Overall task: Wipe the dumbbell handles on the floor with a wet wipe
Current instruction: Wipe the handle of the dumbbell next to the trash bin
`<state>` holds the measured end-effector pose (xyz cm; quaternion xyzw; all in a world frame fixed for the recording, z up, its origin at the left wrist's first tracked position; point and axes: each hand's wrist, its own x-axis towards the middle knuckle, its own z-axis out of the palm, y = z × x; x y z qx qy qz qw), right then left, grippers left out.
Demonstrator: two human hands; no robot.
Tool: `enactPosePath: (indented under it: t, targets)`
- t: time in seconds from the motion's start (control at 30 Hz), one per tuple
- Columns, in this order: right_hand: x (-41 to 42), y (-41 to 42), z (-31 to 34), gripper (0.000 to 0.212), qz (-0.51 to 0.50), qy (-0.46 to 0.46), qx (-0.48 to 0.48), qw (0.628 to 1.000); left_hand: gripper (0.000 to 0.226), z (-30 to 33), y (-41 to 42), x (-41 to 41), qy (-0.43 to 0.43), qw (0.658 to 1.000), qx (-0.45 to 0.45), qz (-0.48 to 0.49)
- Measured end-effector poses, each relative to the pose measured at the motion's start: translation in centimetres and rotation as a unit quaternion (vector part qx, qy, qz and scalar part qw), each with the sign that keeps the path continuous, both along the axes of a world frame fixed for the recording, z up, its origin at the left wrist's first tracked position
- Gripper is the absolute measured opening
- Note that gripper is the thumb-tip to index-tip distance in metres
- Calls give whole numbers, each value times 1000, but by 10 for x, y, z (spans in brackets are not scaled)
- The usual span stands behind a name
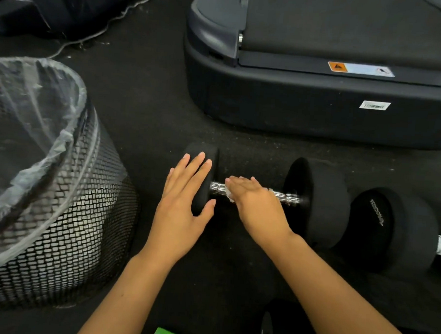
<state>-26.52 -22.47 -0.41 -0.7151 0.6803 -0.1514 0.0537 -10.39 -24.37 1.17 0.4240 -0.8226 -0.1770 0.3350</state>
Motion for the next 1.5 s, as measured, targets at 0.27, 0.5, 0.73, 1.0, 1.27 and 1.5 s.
enactPosePath:
  t: [0.27,0.5,0.73,1.0,1.27,1.5]
  targets:
    - [4,8,-5,54,9,2,-33,999,72,1,0,2,4,1000,6,-5]
    - [16,5,-2,53,25,-17,-21,999,70,2,-1,0,5,1000,3,-3]
    - [-7,-7,18,26,-77,-26,37,996,73,2,1,0,3,1000,7,-6]
    - [-11,13,18,57,-16,-22,44,999,73,2,1,2,-2,1000,12,-3]
    - [-7,26,22,33,-40,-105,23,993,69,11,5,-1,20,998,54,5]
    - [-20,51,44,15,-98,-197,-159,962,53,34,26,-33,46,995,55,-70]
